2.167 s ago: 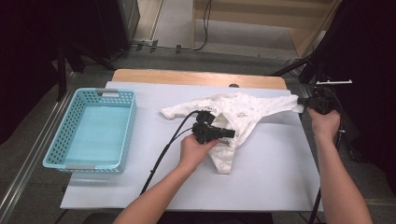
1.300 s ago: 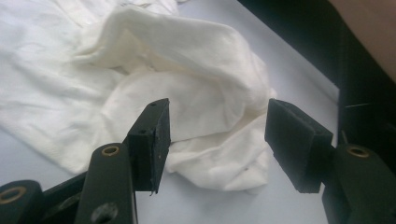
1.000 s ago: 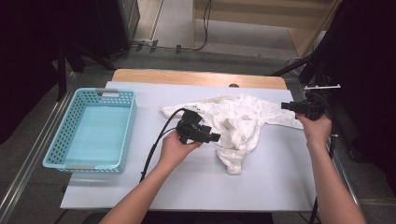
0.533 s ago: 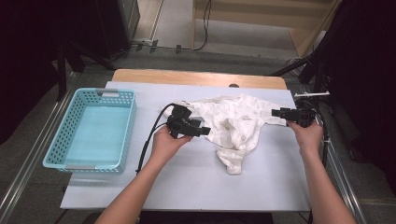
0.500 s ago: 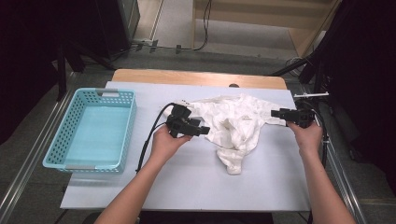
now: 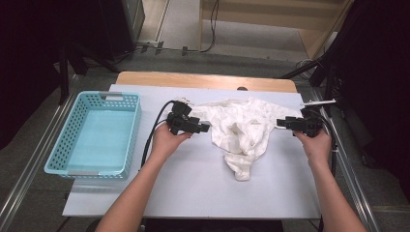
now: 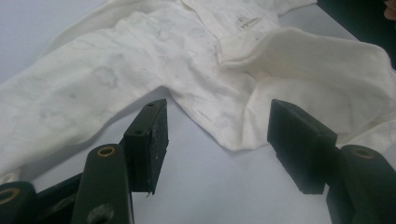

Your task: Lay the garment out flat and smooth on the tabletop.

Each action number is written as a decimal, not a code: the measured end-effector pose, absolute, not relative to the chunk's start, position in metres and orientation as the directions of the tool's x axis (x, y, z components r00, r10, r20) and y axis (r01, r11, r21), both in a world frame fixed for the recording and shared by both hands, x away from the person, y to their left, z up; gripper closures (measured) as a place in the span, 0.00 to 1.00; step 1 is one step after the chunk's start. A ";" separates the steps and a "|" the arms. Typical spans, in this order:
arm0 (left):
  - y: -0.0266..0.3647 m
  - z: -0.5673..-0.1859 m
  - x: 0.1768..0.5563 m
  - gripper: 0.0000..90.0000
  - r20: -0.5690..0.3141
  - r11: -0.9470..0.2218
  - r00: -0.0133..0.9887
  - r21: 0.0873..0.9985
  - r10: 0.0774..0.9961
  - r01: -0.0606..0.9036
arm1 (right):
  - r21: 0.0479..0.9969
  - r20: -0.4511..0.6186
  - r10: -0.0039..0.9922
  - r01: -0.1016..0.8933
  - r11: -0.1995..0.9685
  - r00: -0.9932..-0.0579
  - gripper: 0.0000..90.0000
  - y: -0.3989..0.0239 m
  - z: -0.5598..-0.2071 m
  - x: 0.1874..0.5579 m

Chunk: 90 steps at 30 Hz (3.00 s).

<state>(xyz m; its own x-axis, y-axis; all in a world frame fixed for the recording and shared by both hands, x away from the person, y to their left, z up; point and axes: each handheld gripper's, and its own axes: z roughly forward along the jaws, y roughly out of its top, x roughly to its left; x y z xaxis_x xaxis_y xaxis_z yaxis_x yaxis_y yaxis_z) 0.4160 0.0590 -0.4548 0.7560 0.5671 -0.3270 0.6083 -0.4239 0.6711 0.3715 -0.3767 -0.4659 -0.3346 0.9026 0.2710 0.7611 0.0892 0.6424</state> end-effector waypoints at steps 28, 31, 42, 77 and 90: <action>0.100 -0.469 0.455 0.45 -0.341 -0.340 0.655 0.644 0.674 0.685 | 0.640 0.282 0.875 0.757 0.134 -0.393 0.47 -0.357 -0.474 0.347; 0.104 -0.472 0.456 0.45 -0.336 -0.346 0.646 0.629 0.686 0.696 | 0.633 0.282 0.873 0.761 0.142 -0.397 0.47 -0.355 -0.475 0.346; 0.111 -0.488 0.461 0.52 -0.278 -0.366 0.612 0.597 0.741 0.714 | 0.635 0.287 0.858 0.755 0.162 -0.425 0.47 -0.348 -0.475 0.336; 0.106 -0.443 0.405 0.83 -0.349 -0.367 0.689 0.649 0.635 0.666 | 0.644 0.321 0.828 0.747 0.164 -0.459 0.47 -0.343 -0.473 0.299; 0.109 -0.452 0.410 0.65 -0.322 -0.366 0.657 0.628 0.681 0.687 | 0.640 0.319 0.828 0.749 0.171 -0.461 0.47 -0.341 -0.474 0.300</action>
